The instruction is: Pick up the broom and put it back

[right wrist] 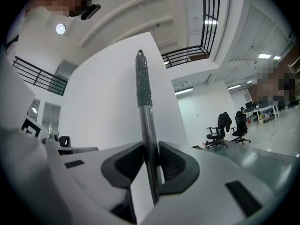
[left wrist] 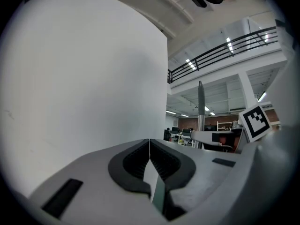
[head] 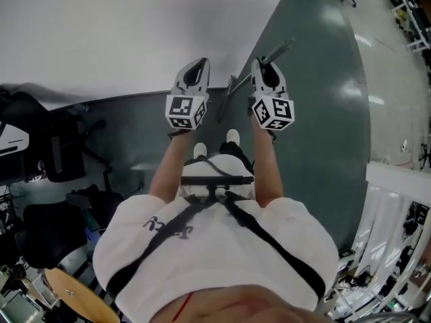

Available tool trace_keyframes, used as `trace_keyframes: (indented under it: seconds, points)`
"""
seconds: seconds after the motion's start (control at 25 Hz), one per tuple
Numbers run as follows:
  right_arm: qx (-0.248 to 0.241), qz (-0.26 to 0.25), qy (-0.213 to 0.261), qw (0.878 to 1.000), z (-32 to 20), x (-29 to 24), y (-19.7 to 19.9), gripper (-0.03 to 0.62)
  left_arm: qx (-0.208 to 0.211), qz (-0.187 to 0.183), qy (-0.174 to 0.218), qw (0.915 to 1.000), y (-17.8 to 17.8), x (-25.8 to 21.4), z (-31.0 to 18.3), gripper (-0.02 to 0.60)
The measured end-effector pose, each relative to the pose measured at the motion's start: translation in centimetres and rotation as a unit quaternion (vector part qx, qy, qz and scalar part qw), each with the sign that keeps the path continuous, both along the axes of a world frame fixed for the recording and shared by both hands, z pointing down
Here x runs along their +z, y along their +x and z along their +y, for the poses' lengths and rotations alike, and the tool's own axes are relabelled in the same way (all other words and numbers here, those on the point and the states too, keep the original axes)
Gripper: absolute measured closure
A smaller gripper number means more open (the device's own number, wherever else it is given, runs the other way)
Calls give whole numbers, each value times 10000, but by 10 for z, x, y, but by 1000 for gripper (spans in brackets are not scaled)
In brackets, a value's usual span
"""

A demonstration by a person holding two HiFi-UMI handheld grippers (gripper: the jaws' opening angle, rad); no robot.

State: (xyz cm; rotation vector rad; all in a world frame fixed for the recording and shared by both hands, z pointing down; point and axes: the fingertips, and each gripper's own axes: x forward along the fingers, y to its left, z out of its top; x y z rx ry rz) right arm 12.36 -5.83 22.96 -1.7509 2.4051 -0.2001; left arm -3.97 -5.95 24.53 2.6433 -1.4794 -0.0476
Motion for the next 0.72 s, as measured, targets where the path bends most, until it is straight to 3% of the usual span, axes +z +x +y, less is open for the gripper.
trace_keyframes:
  seconds: [0.24, 0.48, 0.72]
  points:
    - [23, 188, 385, 9991, 7, -36, -15, 496, -164, 105, 220, 9996, -15, -35, 1, 569]
    - [26, 218, 789, 9966, 20, -77, -27, 500, -263, -61, 616, 9977, -25, -72, 8, 569]
    - [-85, 106, 997, 9949, 26, -102, -38, 503, -339, -210, 764, 9963, -32, -86, 13, 569]
